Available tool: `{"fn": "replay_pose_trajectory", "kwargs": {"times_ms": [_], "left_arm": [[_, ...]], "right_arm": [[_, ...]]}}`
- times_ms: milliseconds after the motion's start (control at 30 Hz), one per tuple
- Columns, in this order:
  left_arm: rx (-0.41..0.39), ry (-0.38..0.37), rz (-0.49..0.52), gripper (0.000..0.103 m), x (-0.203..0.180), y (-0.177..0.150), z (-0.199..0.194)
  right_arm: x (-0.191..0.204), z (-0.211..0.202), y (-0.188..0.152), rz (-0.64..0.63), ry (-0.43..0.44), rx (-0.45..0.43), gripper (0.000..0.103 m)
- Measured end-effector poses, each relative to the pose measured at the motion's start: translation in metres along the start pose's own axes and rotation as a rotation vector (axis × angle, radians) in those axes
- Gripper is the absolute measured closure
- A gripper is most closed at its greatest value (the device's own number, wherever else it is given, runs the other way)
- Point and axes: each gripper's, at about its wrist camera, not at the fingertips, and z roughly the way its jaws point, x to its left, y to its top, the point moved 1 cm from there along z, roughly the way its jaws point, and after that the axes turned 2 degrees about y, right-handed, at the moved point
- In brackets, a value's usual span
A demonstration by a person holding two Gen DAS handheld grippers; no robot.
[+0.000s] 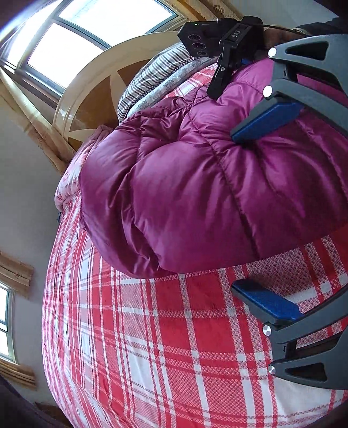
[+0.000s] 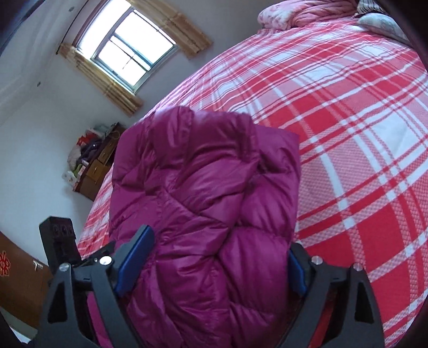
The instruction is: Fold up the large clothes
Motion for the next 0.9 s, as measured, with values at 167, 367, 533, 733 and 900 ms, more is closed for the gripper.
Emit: {"fn": "replay_pose_trajectory", "kwargs": {"times_ms": [167,367,533,733,900], "left_arm": [[0.003,-0.024,-0.003,0.001,0.001,0.002,0.001],[-0.003,-0.028,0.020,0.001,-0.003,0.002,0.002],[-0.016,-0.041,0.103,0.028,-0.027,-0.005,-0.007],[-0.048,-0.028,0.134,0.067,-0.036,-0.008,-0.038],[-0.117,0.001,0.168,0.071,-0.038,-0.015,-0.084]], "right_arm": [[-0.005,0.006,0.001,0.062,0.140,-0.001,0.027],[0.004,0.016,0.002,0.022,0.123,0.031,0.051],[0.010,0.016,-0.001,0.070,0.185,0.031,0.075],[0.030,0.001,-0.007,0.047,0.206,-0.012,0.077],[0.065,-0.005,-0.016,-0.016,0.236,-0.026,0.077]]}}
